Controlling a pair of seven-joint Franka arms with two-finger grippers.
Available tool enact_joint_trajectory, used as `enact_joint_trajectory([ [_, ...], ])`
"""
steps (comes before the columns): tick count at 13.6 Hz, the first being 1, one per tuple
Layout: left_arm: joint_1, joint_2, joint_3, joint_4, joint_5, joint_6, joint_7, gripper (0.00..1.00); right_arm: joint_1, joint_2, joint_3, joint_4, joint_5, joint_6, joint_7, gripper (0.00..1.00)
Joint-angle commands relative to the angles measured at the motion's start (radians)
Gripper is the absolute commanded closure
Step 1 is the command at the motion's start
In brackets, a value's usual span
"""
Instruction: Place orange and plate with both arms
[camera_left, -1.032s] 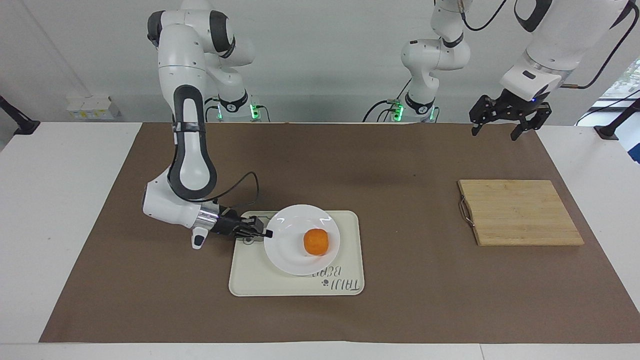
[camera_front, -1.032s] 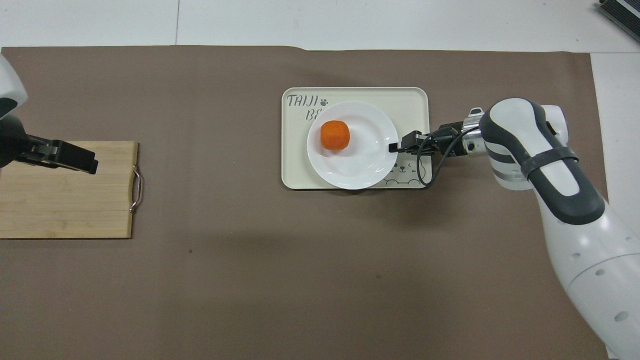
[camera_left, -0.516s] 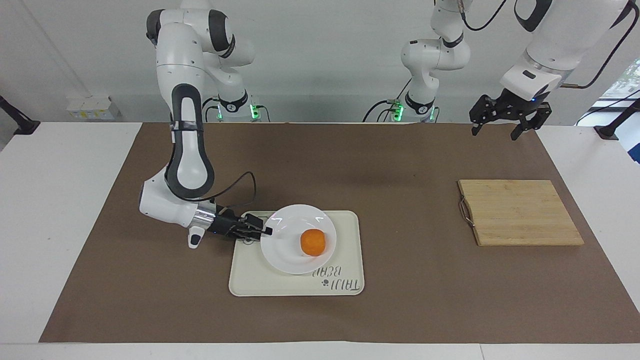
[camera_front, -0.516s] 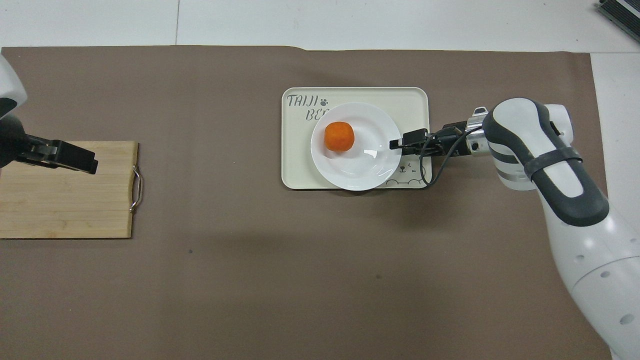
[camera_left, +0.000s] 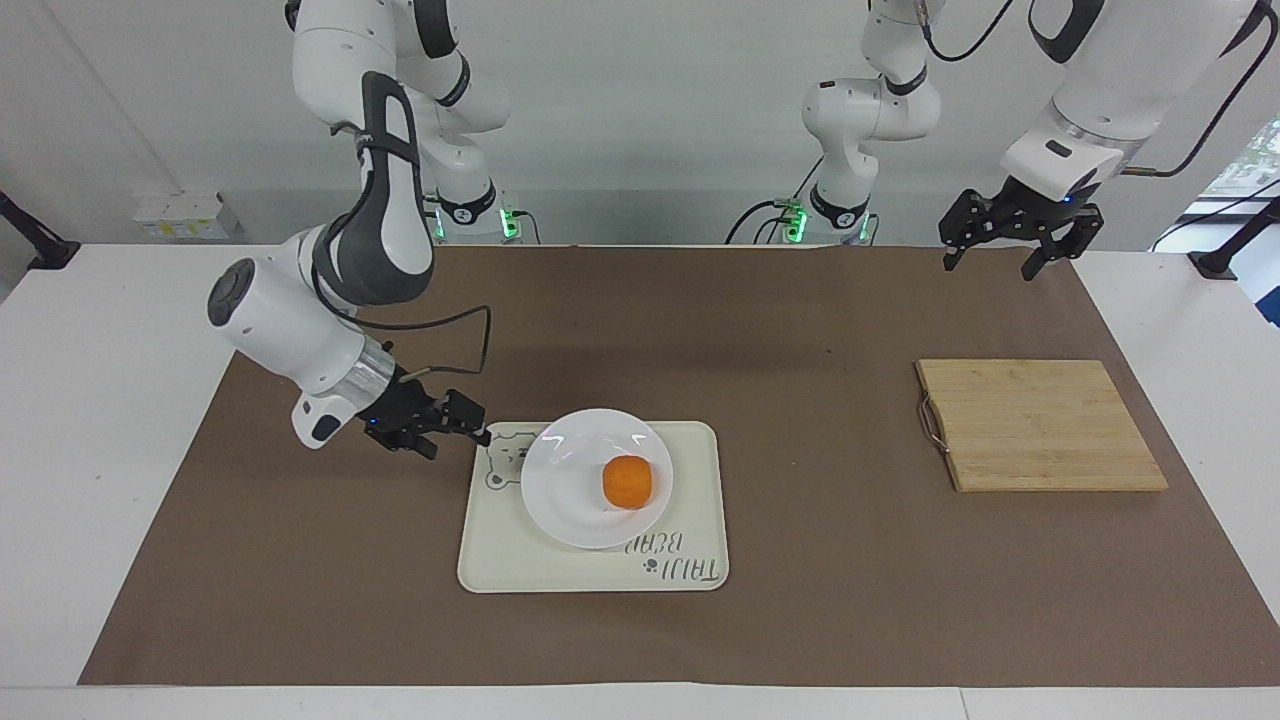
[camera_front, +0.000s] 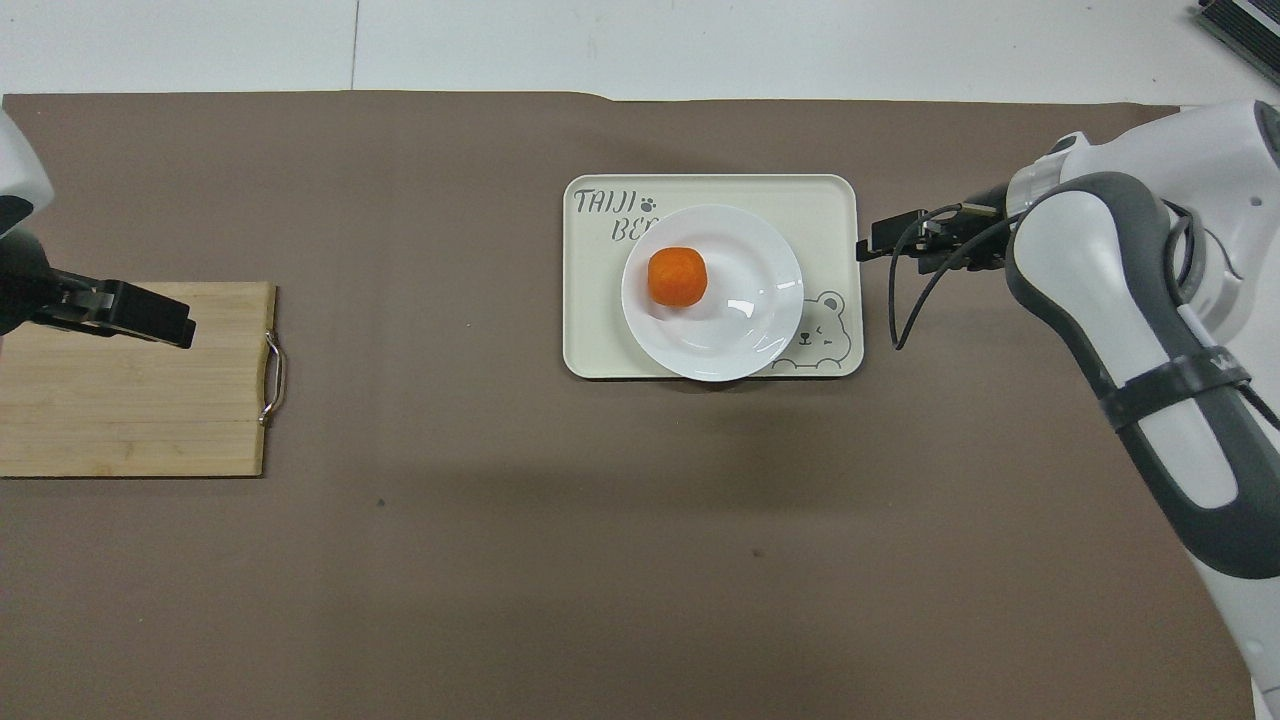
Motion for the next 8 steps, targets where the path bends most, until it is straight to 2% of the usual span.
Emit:
enact_joint_trajectory([
  [1, 0.013, -0.012, -0.01, -0.002, 0.014, -0.009, -0.008, 0.0, 0.001, -0.063, 0.004, -0.01, -0.202, -0.003, 0.091, 0.0],
  [4, 0.013, -0.014, -0.01, -0.002, 0.014, -0.009, -0.008, 0.0, 0.002, -0.122, 0.004, -0.011, -0.416, -0.014, 0.094, 0.0],
  [8, 0.013, -0.014, -0.01, -0.002, 0.014, -0.009, -0.008, 0.0, -0.016, -0.231, -0.003, -0.01, -0.439, -0.106, 0.14, 0.0],
])
